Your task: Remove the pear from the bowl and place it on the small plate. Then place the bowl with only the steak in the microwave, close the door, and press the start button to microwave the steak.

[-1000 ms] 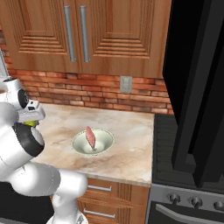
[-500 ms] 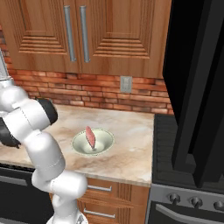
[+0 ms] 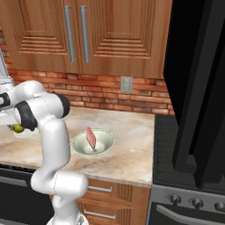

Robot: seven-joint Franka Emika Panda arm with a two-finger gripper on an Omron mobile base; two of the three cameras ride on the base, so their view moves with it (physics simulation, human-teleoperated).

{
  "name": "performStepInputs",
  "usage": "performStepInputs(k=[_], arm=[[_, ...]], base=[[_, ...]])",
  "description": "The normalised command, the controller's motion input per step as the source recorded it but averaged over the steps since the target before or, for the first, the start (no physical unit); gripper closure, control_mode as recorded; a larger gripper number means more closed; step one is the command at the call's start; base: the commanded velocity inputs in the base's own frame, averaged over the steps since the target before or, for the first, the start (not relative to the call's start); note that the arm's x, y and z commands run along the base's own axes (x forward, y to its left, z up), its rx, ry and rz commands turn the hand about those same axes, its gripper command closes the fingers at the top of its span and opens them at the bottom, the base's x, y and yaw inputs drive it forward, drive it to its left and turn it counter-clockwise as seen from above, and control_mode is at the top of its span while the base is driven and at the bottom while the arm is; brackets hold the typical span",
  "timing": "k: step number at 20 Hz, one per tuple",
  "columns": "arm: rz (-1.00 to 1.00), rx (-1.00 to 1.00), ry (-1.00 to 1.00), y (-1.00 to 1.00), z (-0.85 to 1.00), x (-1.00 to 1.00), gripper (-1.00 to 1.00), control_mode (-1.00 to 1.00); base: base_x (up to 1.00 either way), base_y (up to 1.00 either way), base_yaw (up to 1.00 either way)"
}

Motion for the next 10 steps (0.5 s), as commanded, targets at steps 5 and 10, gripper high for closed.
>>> performStepInputs(k=[5, 10], arm=[[-0.01, 0.0, 0.04, -0.02, -0.3, 0.33, 1.0, -1.0], [-0.01, 0.0, 0.09, 0.0, -0.33, 0.34, 1.0, -1.0]], base=[[0.0, 0.0, 0.0], [0.0, 0.0, 0.0]])
